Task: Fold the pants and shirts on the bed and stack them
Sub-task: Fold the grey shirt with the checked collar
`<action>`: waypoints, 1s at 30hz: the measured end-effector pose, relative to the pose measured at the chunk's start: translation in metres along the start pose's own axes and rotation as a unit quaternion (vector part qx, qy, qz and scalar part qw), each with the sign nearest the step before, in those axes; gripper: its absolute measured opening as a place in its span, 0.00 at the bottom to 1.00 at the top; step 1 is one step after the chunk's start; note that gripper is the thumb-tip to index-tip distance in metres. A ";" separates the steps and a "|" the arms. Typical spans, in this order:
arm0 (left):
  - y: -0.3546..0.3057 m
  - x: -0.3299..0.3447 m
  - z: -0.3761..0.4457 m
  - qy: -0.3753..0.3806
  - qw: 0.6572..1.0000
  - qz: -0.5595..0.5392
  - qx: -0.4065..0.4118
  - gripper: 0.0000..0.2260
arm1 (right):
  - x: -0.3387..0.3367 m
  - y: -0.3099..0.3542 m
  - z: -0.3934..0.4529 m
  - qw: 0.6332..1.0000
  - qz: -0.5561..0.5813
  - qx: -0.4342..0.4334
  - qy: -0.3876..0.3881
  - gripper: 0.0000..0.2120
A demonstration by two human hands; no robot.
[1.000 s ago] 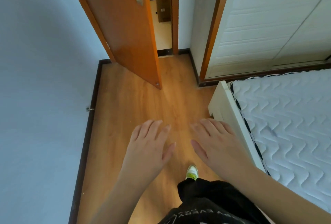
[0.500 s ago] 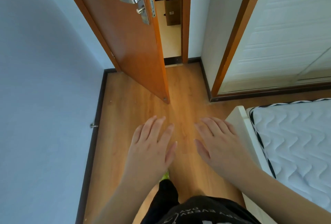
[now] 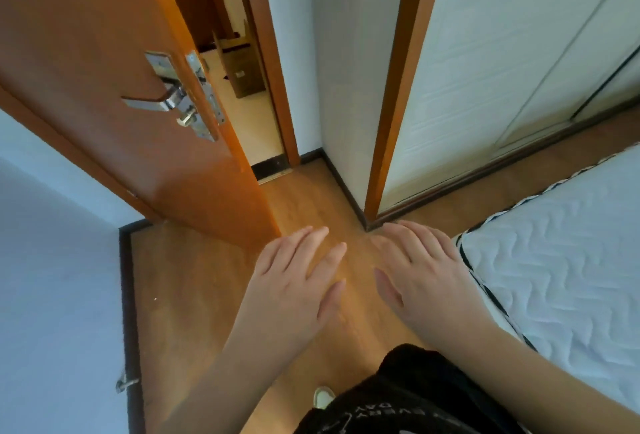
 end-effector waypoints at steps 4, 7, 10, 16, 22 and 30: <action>-0.010 0.002 0.080 0.002 0.999 0.007 0.048 0.19 | -0.003 -0.053 0.019 0.995 -0.003 0.079 -0.053 0.17; -0.026 0.013 0.141 0.017 0.996 0.006 0.086 0.19 | -0.003 -0.096 0.035 0.988 -0.008 0.124 -0.094 0.17; -0.045 0.022 0.196 0.033 0.991 0.012 0.126 0.21 | -0.005 -0.135 0.051 0.981 0.007 0.157 -0.113 0.20; -0.067 0.023 0.296 0.045 0.985 0.018 0.167 0.23 | -0.018 -0.210 0.087 0.972 0.019 0.215 -0.091 0.23; -0.074 0.031 0.376 0.077 0.977 0.013 0.201 0.23 | -0.025 -0.265 0.125 0.963 0.028 0.252 -0.086 0.23; -0.082 0.052 0.482 0.078 0.952 0.031 0.294 0.24 | -0.016 -0.330 0.192 0.940 0.031 0.336 -0.052 0.23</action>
Point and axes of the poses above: each hand's wrist, its own z-axis towards the middle knuckle, its own x-axis out of the palm, y = z × x, the point moved 9 cm from there along z, towards the middle knuckle, and after that the axes turned 9 degrees about y, right-handed, at the moved point
